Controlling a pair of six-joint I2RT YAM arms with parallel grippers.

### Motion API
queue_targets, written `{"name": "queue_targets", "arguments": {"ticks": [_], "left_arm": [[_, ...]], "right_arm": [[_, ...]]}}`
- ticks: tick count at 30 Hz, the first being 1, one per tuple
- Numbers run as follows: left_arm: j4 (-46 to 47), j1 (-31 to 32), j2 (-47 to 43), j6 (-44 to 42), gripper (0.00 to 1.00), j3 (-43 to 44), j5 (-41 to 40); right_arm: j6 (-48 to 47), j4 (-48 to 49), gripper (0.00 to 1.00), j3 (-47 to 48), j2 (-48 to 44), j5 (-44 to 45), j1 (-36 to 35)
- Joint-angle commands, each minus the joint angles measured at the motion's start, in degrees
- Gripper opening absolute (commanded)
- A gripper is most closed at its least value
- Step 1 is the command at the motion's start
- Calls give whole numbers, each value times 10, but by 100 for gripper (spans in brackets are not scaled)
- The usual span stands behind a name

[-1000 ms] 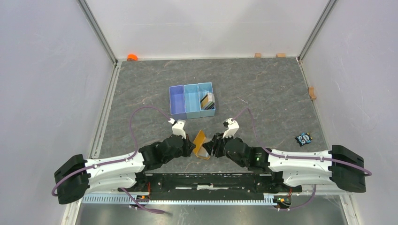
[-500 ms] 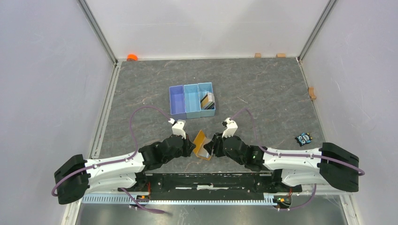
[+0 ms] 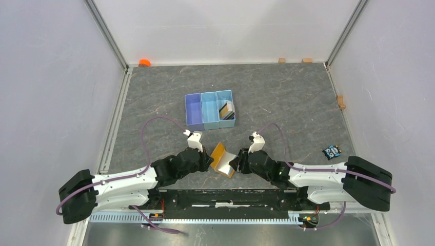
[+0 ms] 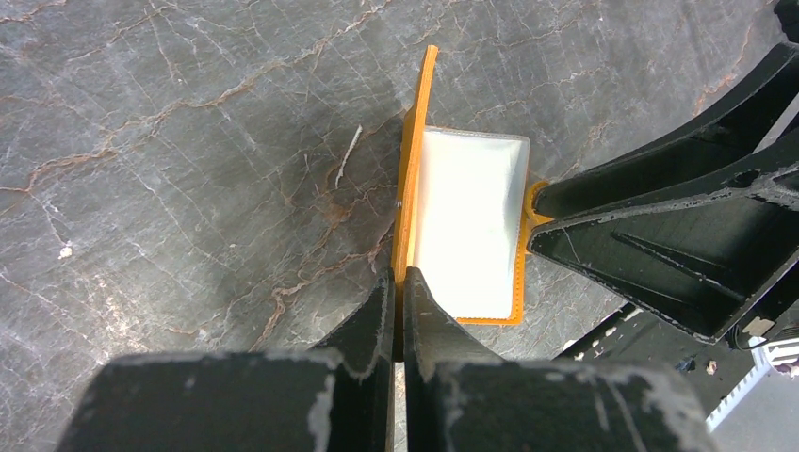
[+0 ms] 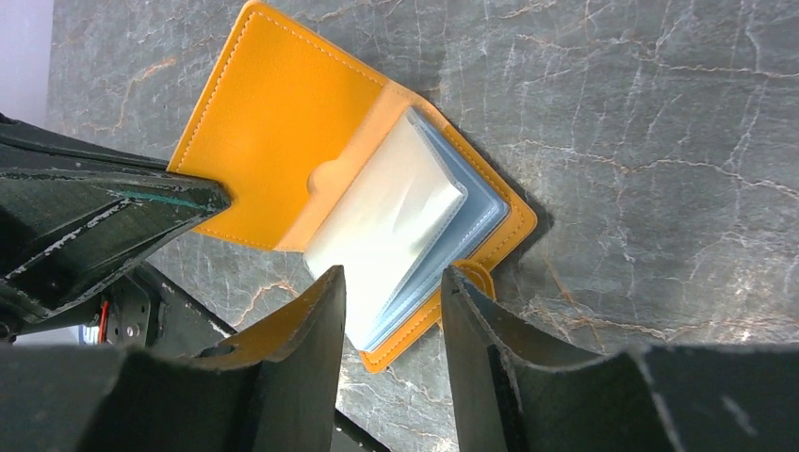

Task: Put the credit cards into the card holder
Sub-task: Open the card holder at the center of the board.

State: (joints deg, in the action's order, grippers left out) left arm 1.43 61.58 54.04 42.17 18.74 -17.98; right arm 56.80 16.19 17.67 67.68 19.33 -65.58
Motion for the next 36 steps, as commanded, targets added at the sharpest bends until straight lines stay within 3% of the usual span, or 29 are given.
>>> {"name": "queue_targets", "arguments": {"ticks": [1,19,25,36], "left_arm": [[8,3,-3,9,2,-6,-6],[38,3,23,26,2,-27,9],[47,3,25,34,2,-44,13],[101,2,59,61,2,-78,55]], "right_arm": [[8,68,46,-14,12,-22,8],[28,140,42,-29,79,-72,37],[34,215,41,-41,102,-100,43],[-4,235,41,29,173,-134,43]]}}
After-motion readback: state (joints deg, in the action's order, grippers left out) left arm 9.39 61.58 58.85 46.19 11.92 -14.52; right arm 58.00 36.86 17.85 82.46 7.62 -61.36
